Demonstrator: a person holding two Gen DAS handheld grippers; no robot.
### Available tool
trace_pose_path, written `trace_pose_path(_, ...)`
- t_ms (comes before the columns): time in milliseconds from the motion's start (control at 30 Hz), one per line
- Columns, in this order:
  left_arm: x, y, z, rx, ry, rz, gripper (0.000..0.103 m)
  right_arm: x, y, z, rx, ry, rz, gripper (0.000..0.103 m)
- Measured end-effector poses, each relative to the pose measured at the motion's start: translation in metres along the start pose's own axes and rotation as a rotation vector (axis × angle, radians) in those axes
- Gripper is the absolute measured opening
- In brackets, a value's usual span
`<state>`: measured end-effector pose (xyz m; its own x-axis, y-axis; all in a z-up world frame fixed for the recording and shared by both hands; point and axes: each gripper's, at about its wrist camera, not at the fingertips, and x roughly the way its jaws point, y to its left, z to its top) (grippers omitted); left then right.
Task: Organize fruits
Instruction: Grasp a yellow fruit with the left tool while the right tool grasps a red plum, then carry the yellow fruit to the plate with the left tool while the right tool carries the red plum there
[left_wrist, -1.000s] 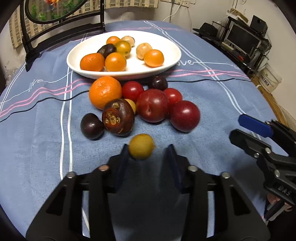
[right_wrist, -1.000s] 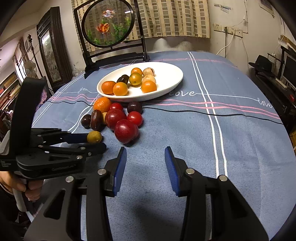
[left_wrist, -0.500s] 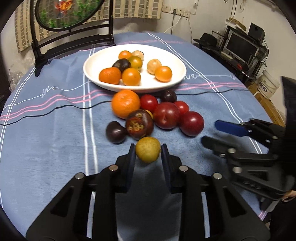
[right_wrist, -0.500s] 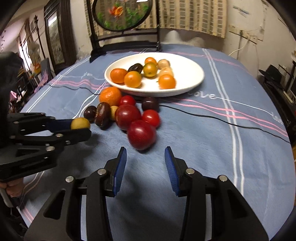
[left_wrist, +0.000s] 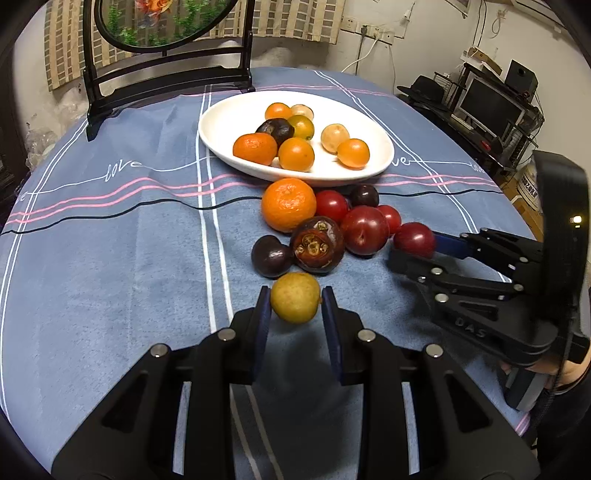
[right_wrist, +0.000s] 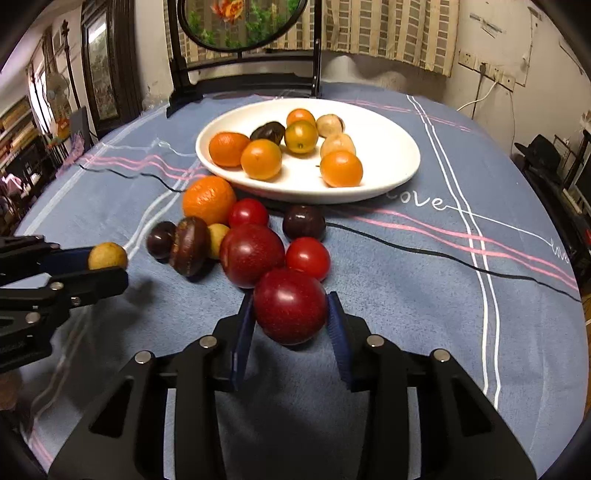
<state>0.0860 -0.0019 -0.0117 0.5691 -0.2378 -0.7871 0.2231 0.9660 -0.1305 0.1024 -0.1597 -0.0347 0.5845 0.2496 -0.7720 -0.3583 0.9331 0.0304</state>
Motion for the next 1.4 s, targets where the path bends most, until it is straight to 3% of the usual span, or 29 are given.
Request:
trace_pose_path(300,-0.020,-0.009,0.014,0.038,-0.046,0.013,0.028,-0.049,-0.009,0.004,0.012,-0.111,0.001,0.039)
trace_pose_path(600,-0.026,-0.015,0.066,0.093,-0.114,0.020,0.028,-0.064,-0.023,0.039,0.002,-0.198,-0.011,0.039)
trace_pose_path(933,0.020,0.008,0.126,0.057,-0.096,0.060,0.028,-0.013,-0.026,0.085,-0.019,-0.170,0.029,0.039)
trace_pose_path(1400,0.080,0.037,0.153,-0.021,-0.057,0.054,0.031,0.049,-0.013,0.109,-0.054,-0.105,0.021,0.041)
